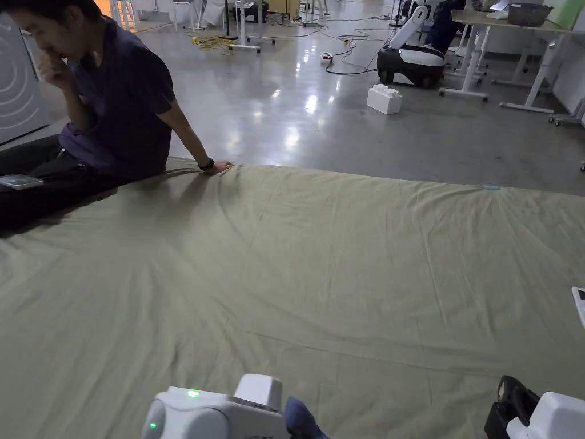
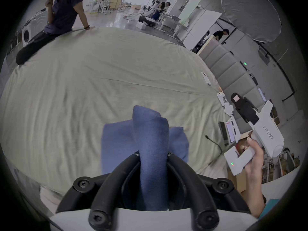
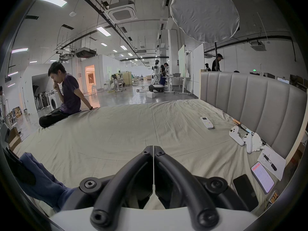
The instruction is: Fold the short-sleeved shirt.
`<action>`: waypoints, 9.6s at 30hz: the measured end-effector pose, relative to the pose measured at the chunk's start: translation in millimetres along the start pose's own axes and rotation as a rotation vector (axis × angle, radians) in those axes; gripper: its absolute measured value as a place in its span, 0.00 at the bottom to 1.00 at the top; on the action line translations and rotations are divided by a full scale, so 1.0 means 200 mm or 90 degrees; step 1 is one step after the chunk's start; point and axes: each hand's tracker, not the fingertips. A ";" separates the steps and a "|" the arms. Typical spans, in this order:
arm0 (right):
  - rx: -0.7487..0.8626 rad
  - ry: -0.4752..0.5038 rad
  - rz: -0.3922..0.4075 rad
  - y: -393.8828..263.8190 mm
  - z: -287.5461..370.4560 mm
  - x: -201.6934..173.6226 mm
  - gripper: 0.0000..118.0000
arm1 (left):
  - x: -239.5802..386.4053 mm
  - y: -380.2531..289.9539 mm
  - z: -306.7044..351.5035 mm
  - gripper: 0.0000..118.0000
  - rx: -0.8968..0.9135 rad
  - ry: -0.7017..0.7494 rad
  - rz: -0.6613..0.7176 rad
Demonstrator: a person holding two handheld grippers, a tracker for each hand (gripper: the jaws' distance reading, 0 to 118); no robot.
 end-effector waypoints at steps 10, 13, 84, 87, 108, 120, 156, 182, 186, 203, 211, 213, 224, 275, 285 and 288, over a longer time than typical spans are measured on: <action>-0.011 -0.014 -0.013 -0.02 0.02 0.05 0.01 | 0.17 -0.05 -0.42 0.12 -0.031 0.039 0.052; -0.013 -0.014 -0.014 -0.02 0.02 0.05 0.01 | 0.17 -0.05 -0.43 0.12 -0.023 0.031 0.060; -0.016 0.095 0.085 -0.06 0.22 -0.34 0.01 | -0.25 0.04 0.21 0.04 0.506 0.302 -0.122; -0.076 0.135 0.098 -0.24 0.23 -0.45 0.01 | -0.29 -0.01 0.19 0.04 0.472 0.296 -0.110; -0.179 0.081 0.127 -0.67 0.00 -0.57 0.01 | -0.82 -0.14 -0.08 0.60 0.118 -0.124 0.146; -0.170 0.079 0.134 -0.69 0.01 -0.56 0.01 | -0.85 -0.06 -0.43 0.62 -0.071 -0.315 0.193; -0.072 0.075 0.113 -0.21 -0.11 -0.48 0.01 | -1.30 0.03 0.12 0.25 0.029 -0.334 0.213; 0.018 -0.015 0.069 0.28 -0.26 -0.20 0.01 | -2.16 0.34 0.94 0.24 -0.002 0.141 0.227; 0.014 -0.011 0.069 0.27 -0.26 -0.20 0.01 | -2.16 0.35 0.85 0.28 -0.036 0.247 0.193; 0.024 0.005 0.072 0.27 -0.23 -0.18 0.01 | -1.70 0.35 0.57 0.55 0.195 0.501 -0.024; 0.035 -0.008 0.044 0.27 -0.24 -0.16 0.01 | -1.00 0.29 0.24 0.55 0.387 0.344 -0.082; 0.038 -0.009 0.040 0.27 -0.24 -0.16 0.01 | -0.88 0.30 0.14 0.55 0.419 0.320 -0.083; 0.073 -0.016 0.037 0.29 -0.23 -0.20 0.01 | -0.34 0.34 0.03 0.35 0.536 0.305 -0.146; 0.090 -0.017 0.008 0.26 -0.22 -0.20 0.94 | -0.25 0.33 0.16 0.73 0.600 0.321 -0.103; 0.081 -0.003 0.017 0.28 -0.23 -0.21 0.98 | -0.29 0.33 0.18 0.82 0.586 0.285 -0.097; 0.076 -0.018 0.011 0.30 -0.24 -0.22 0.98 | -0.30 0.33 0.18 0.83 0.582 0.289 -0.090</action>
